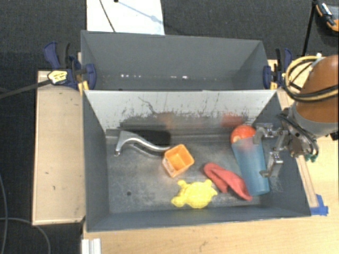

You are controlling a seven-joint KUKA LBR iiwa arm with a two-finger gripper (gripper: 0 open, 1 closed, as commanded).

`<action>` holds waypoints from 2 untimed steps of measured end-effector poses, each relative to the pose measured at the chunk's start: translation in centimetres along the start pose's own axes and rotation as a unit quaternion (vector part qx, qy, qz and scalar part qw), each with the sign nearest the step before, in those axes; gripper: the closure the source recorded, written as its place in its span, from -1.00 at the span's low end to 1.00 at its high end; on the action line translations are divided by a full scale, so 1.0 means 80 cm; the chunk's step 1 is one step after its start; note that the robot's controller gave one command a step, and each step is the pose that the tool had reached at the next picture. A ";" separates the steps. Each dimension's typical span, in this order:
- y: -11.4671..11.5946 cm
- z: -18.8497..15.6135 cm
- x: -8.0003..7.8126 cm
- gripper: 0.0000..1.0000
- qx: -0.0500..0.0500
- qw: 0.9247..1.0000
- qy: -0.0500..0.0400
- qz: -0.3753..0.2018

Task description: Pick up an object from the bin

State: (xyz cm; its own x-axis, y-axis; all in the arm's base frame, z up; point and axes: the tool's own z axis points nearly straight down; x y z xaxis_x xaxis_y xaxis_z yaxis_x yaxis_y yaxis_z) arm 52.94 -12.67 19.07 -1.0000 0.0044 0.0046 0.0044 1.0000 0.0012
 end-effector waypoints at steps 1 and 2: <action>0.001 -0.006 -0.002 -1.00 0.001 1.000 -0.004 -0.002; 0.053 0.092 0.016 -1.00 0.001 1.000 -0.006 -0.001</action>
Offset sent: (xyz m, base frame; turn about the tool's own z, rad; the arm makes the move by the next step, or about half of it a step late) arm -0.0230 0.0671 -0.1207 -0.0018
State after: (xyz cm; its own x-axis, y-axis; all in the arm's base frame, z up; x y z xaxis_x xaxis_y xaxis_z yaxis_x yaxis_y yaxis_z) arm 51.66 -8.41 11.69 -1.0000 0.0031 -0.0071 0.0031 1.0000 -0.0007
